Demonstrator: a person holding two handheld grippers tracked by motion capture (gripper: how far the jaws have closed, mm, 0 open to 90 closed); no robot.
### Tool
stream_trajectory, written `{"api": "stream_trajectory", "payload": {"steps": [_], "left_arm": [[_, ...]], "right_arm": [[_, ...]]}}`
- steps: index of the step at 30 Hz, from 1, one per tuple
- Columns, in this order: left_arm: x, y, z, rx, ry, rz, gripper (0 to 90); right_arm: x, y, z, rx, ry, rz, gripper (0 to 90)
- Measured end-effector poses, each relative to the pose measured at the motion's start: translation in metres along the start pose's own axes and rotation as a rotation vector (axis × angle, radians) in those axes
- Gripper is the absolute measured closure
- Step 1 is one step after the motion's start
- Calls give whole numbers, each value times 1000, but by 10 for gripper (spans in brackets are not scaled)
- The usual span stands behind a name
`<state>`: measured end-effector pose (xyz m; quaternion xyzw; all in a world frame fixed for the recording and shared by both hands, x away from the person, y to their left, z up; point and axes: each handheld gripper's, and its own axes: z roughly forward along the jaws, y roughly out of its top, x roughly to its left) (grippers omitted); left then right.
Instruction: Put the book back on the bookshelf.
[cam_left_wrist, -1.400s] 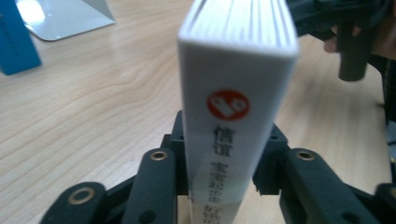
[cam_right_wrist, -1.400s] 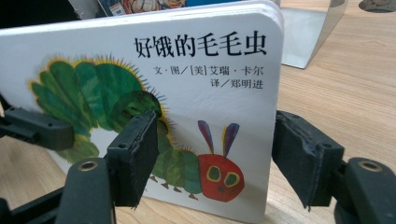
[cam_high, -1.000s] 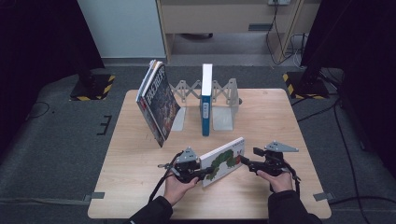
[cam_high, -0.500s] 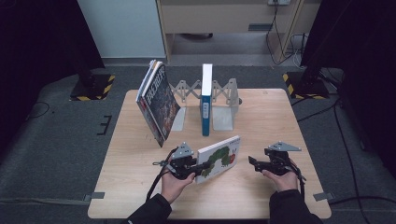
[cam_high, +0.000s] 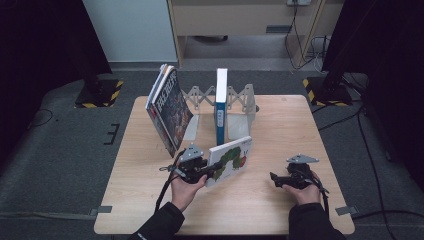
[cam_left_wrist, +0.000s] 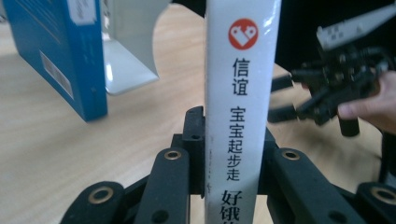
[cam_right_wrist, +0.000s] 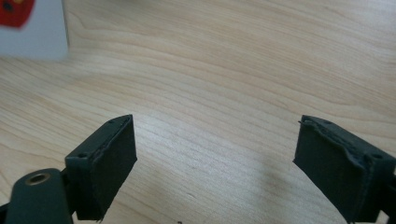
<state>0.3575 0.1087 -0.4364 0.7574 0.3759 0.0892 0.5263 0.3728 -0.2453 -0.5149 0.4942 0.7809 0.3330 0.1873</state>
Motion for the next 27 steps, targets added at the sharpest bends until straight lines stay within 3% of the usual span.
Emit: {"api": "stream_trajectory", "payload": {"steps": [17,23,27], "left_arm": [[9,32,17,-111,94,-28,740],[9,41,27,-128,126,-14,740],[9,47,37,-136,139,-18,740]], "right_arm": [[-4,-9,10,110,-2,-35,73],[-4,-10,11,102,-2,-39,55],[-4,-13,12,67,-8,-36,43]]}}
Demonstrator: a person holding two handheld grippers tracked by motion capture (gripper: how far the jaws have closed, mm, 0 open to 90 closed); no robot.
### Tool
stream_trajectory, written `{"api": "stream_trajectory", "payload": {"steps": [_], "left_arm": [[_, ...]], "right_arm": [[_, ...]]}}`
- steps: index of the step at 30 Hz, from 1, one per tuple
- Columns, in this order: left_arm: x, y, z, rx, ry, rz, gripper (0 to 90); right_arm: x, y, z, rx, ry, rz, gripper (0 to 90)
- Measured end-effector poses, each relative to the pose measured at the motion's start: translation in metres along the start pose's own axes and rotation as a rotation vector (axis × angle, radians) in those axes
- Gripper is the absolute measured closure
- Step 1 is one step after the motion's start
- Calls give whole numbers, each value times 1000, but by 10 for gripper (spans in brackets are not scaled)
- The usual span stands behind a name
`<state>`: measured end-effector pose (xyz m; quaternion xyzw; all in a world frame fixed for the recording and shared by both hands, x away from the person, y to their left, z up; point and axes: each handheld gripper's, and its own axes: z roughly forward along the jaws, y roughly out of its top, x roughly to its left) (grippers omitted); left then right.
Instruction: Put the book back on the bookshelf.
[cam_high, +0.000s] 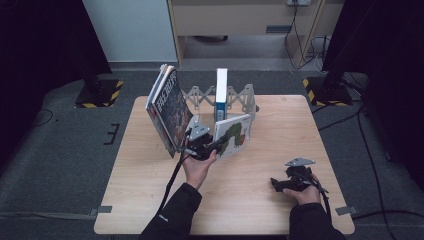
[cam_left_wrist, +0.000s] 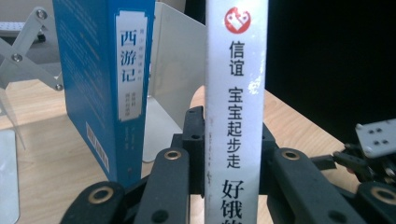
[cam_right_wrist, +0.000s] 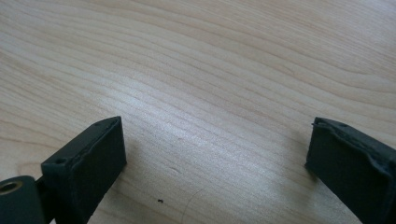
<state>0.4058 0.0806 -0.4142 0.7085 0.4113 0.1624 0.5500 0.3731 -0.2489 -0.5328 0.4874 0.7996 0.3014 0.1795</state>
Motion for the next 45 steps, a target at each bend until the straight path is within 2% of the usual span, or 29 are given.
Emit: {"api": "stream_trajectory", "payload": {"steps": [2,5,8,13,21,36,45], "left_arm": [[0,1,5,-9,8,-13,740],[0,4,11,-19,30,0,740],[2,6,17,-30,41,-20,740],[1,8,27,-29,54,-10,740],[-2,8,41,-30,103,20,740],[0,9,62,-57,146,-17,739],[-2,6,72,-61,170,2,739]], "right_arm": [[0,0,0,1,2,-1,42],[0,-1,0,-11,0,-1,37],[0,-3,1,-26,1,1,26],[0,-7,2,-68,0,1,16],[0,-7,2,-67,0,0,16],[0,-7,2,-67,1,1,16],[0,-7,2,-67,0,-1,16]]}}
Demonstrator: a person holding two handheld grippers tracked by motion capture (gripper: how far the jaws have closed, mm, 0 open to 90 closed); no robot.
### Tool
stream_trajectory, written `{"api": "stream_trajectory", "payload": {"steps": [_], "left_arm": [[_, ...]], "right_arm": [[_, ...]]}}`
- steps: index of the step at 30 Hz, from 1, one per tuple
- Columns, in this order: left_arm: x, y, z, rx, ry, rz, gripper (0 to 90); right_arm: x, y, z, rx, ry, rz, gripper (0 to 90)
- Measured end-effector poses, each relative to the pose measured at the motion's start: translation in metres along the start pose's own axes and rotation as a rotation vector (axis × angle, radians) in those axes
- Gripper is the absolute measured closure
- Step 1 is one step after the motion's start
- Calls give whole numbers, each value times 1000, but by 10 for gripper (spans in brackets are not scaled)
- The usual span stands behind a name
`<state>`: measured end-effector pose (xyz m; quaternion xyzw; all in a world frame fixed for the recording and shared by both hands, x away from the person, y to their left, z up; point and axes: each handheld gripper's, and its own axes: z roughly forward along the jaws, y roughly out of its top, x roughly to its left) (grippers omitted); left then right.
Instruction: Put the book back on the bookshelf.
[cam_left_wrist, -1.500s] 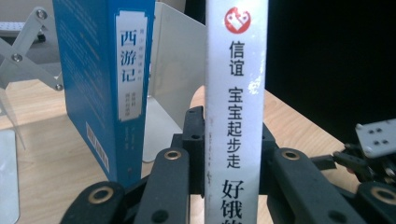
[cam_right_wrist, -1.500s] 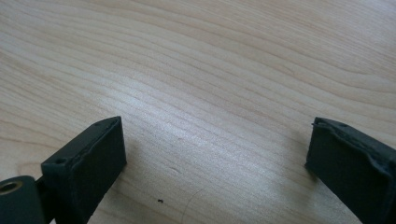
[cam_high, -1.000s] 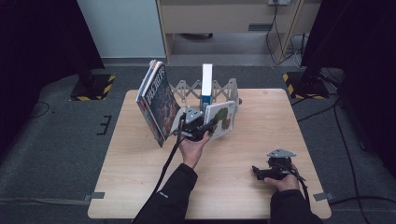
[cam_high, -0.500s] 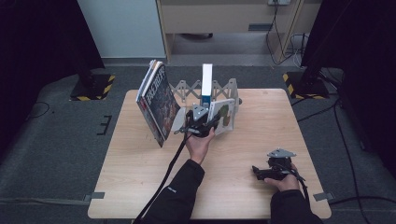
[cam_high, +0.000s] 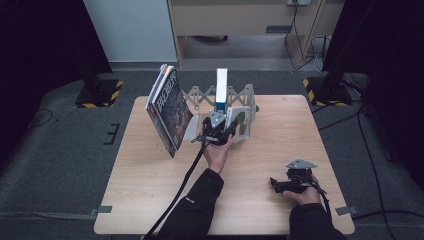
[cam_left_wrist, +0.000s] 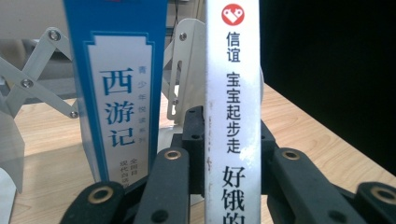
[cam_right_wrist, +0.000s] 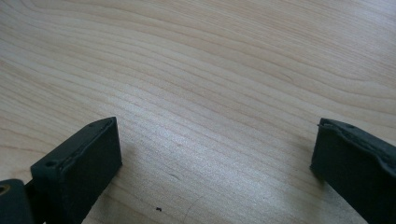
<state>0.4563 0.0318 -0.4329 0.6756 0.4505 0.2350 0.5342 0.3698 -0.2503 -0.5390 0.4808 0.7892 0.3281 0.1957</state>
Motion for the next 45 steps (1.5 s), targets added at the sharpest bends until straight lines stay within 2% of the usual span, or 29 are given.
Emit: {"api": "stream_trajectory", "payload": {"steps": [3,7,14,18,25,27,30,34,35,43,45], "left_arm": [[-3,-3,5,2,13,17,739],[-3,-6,10,10,24,14,739],[-1,-4,15,-4,31,6,738],[-1,-2,19,-12,52,30,738],[1,-7,17,-26,50,26,735],[0,-11,13,-13,43,32,732],[-1,-20,7,32,38,42,729],[-1,-37,4,75,21,25,729],[-2,-42,4,81,26,32,728],[-3,-69,6,164,26,42,728],[-3,-72,8,160,23,37,727]], "right_arm": [[0,0,0,0,0,0,16],[0,0,0,0,0,2,16],[0,0,0,0,0,0,16],[0,0,0,0,0,-1,16],[0,0,0,0,0,2,16],[0,0,0,0,0,0,16],[0,0,0,0,0,0,16],[1,0,0,0,-2,0,16],[1,0,0,0,-2,-1,16],[1,0,0,0,-2,4,15],[1,0,0,1,-2,4,15]]}}
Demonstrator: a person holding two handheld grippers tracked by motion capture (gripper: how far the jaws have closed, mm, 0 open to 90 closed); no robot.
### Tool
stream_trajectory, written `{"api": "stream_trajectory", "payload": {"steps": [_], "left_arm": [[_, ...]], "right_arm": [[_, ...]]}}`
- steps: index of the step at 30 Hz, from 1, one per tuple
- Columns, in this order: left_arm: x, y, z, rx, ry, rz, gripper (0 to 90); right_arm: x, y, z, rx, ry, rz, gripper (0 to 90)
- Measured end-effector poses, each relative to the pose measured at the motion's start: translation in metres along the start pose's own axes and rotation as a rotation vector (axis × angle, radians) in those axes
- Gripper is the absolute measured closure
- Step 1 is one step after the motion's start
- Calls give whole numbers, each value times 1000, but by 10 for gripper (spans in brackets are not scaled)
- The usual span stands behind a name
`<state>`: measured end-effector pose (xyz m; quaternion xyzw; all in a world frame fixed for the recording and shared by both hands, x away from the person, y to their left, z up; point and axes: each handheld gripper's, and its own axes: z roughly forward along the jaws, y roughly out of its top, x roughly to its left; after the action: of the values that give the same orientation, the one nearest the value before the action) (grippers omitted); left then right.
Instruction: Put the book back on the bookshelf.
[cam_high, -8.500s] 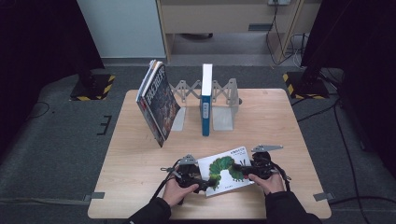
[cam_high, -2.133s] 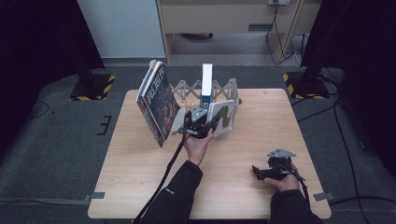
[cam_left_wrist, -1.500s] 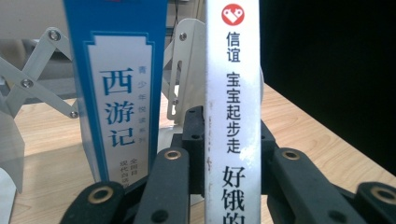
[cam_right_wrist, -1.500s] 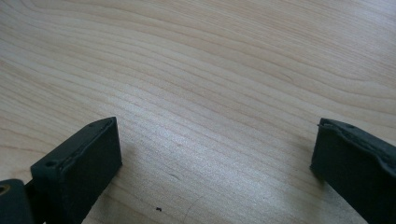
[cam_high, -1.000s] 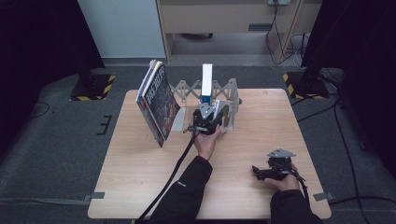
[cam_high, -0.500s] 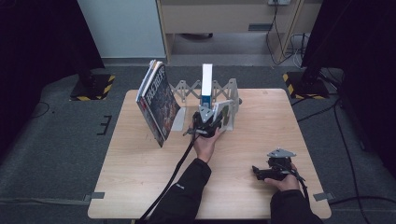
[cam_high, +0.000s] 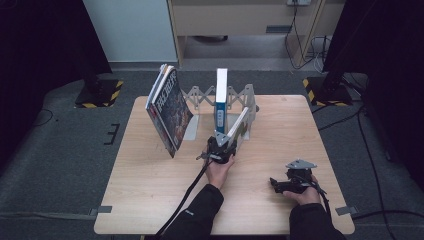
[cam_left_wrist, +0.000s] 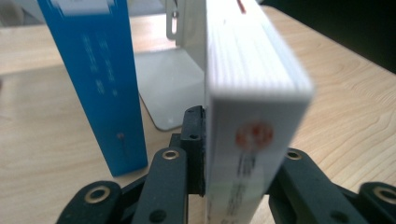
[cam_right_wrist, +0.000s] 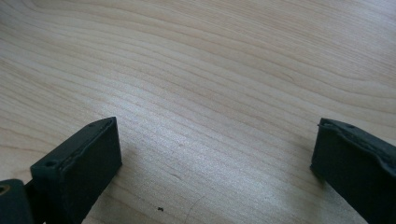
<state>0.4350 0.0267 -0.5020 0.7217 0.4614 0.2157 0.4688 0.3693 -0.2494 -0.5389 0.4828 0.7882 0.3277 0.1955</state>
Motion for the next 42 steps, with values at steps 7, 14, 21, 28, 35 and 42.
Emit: {"api": "stream_trajectory", "payload": {"steps": [7,14,21,28,35,42], "left_arm": [[1,-2,1,-5,-14,17,714],[3,-6,-19,-54,-58,41,664],[4,-9,-28,-49,-76,58,695],[-6,-3,-19,-36,-89,72,681],[-14,6,-3,-27,-98,73,645],[-17,6,2,-15,-142,95,601]], "right_arm": [[0,0,0,-3,0,-5,15],[0,0,0,-1,0,-3,15],[0,0,0,-1,-1,-1,14],[0,0,1,-2,0,-5,12],[0,0,1,-2,1,-6,12],[0,1,1,3,6,-2,12]]}}
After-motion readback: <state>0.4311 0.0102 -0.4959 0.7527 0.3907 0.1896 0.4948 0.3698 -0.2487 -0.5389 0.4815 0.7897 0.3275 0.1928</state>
